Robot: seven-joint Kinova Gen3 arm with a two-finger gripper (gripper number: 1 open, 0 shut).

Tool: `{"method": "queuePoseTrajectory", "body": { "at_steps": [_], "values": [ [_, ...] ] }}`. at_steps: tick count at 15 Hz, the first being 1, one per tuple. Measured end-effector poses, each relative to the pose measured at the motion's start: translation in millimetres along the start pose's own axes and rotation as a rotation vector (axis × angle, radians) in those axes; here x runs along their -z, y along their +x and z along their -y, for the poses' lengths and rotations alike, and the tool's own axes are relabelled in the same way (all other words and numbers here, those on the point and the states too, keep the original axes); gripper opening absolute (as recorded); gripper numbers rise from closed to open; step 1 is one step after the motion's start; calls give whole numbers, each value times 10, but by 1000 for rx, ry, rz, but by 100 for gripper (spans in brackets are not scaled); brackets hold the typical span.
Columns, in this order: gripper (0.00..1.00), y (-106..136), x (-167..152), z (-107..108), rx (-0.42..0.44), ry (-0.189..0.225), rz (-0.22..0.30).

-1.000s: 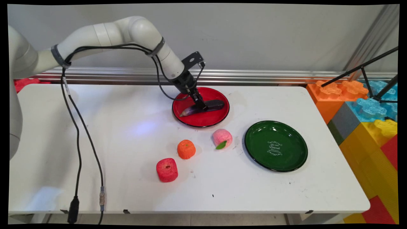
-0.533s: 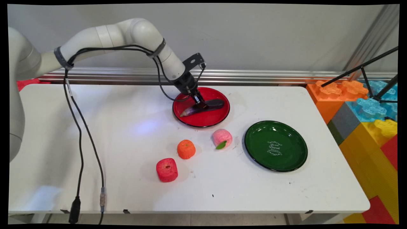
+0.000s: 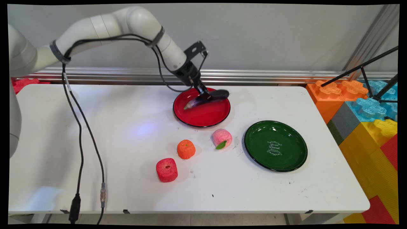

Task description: Place the picked object on the table

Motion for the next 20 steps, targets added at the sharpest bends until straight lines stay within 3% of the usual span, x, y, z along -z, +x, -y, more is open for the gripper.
{"method": "queuePoseTrajectory", "body": {
  "at_steps": [6,13,16,20],
  "values": [
    [0,337,479,-430,41,20,-18],
    [0,555,673,-1437,72,-59,16],
    [0,538,644,-1881,55,-100,34],
    [0,394,472,-2157,21,-129,50]
  ]
}}
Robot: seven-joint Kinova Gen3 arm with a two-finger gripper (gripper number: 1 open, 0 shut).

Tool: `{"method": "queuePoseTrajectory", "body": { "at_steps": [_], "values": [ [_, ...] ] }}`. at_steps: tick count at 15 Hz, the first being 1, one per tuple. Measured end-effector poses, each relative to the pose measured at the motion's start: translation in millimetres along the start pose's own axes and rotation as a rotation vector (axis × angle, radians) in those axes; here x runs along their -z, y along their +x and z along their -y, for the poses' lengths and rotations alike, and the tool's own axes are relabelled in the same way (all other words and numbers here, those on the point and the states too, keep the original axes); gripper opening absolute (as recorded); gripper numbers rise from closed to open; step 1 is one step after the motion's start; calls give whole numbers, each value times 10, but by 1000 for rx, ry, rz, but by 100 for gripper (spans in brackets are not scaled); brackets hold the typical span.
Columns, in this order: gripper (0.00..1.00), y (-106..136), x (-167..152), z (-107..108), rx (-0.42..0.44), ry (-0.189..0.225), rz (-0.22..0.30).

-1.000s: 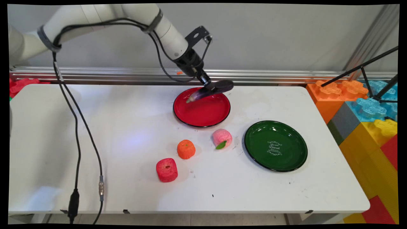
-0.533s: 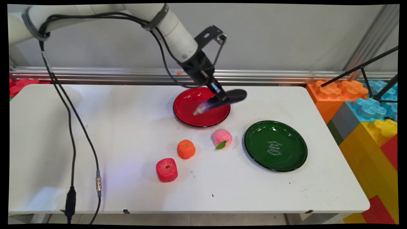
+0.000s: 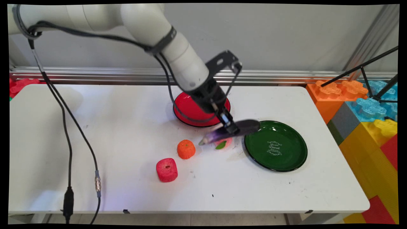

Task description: Place the picked object on the table

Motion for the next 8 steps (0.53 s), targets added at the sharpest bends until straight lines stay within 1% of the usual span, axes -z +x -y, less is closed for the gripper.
{"method": "queuePoseTrajectory", "body": {
  "at_steps": [3,8],
  "values": [
    [0,-183,-260,-62,-31,-25,22],
    [0,-442,-569,-54,-63,-53,56]
  ]
}}
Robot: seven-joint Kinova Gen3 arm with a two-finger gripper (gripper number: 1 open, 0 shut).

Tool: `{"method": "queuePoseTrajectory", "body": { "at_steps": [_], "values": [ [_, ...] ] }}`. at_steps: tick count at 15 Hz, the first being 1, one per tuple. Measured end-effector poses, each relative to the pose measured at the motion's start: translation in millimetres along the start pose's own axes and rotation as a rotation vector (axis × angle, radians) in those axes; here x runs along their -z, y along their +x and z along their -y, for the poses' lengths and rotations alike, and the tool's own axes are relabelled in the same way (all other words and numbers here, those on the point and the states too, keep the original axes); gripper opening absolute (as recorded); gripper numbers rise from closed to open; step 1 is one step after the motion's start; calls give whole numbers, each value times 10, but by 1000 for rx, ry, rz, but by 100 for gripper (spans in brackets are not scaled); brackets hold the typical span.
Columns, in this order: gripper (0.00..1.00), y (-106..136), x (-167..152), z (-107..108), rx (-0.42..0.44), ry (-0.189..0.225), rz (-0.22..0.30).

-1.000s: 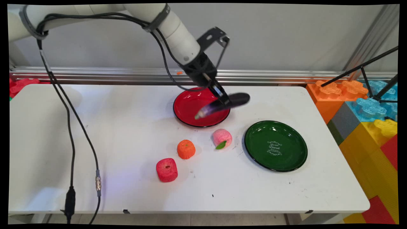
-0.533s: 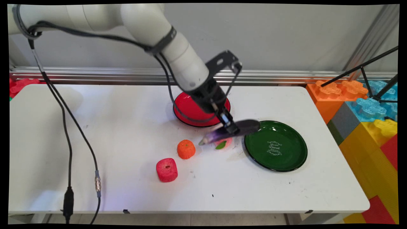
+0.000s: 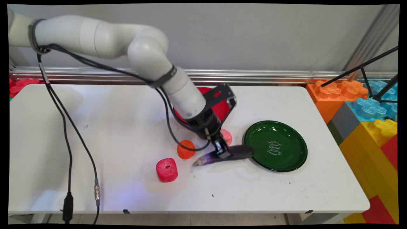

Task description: Place the picked object on the table

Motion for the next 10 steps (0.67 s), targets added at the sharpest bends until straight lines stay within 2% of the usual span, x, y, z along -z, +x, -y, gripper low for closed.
{"method": "queuePoseTrajectory", "body": {
  "at_steps": [4,5,10],
  "values": [
    [0,-137,-173,-10,-24,-24,11],
    [100,-147,-191,-20,-29,-30,10],
    [100,-123,-175,-34,-49,-43,-3]
  ]
}}
